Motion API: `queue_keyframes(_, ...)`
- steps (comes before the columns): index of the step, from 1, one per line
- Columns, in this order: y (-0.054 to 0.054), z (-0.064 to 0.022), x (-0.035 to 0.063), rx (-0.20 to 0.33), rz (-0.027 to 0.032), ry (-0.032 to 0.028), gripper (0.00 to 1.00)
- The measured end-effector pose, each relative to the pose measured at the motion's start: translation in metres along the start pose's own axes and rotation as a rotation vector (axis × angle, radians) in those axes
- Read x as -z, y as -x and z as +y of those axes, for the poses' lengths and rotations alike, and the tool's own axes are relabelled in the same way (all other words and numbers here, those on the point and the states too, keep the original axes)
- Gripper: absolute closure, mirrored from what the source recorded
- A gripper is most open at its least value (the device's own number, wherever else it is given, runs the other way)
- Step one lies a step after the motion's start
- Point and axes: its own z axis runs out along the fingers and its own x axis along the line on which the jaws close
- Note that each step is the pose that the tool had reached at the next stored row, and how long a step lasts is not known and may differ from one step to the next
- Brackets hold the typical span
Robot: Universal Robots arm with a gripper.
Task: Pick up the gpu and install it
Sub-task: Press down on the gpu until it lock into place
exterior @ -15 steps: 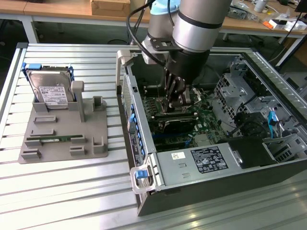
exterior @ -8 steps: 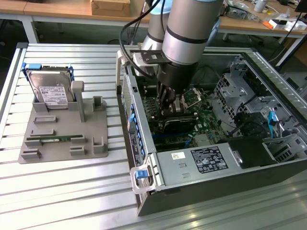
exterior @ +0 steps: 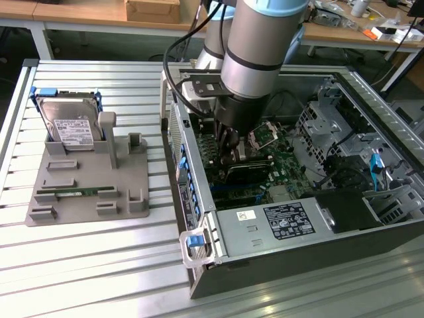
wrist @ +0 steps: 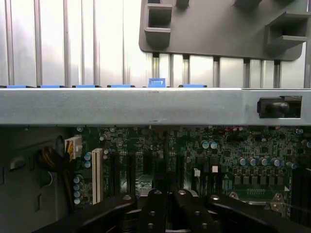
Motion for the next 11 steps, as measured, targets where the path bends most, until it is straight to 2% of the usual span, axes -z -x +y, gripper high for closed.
queue_keyframes(2,0.0,0.0004,-0.0022,0.0,0.0004,0.0004,0.89)
queue_keyframes(5,0.0,0.0008,-0.0041,0.0,-0.0026,0.0003,0.89)
queue_keyframes(9,0.0,0.0009,-0.0042,0.0,-0.0157,-0.0002,0.89)
queue_keyframes(10,0.0,0.0008,-0.0014,0.0,-0.018,-0.0013,0.89)
queue_keyframes(11,0.0,0.001,0.0061,0.0,-0.0166,-0.0006,0.89)
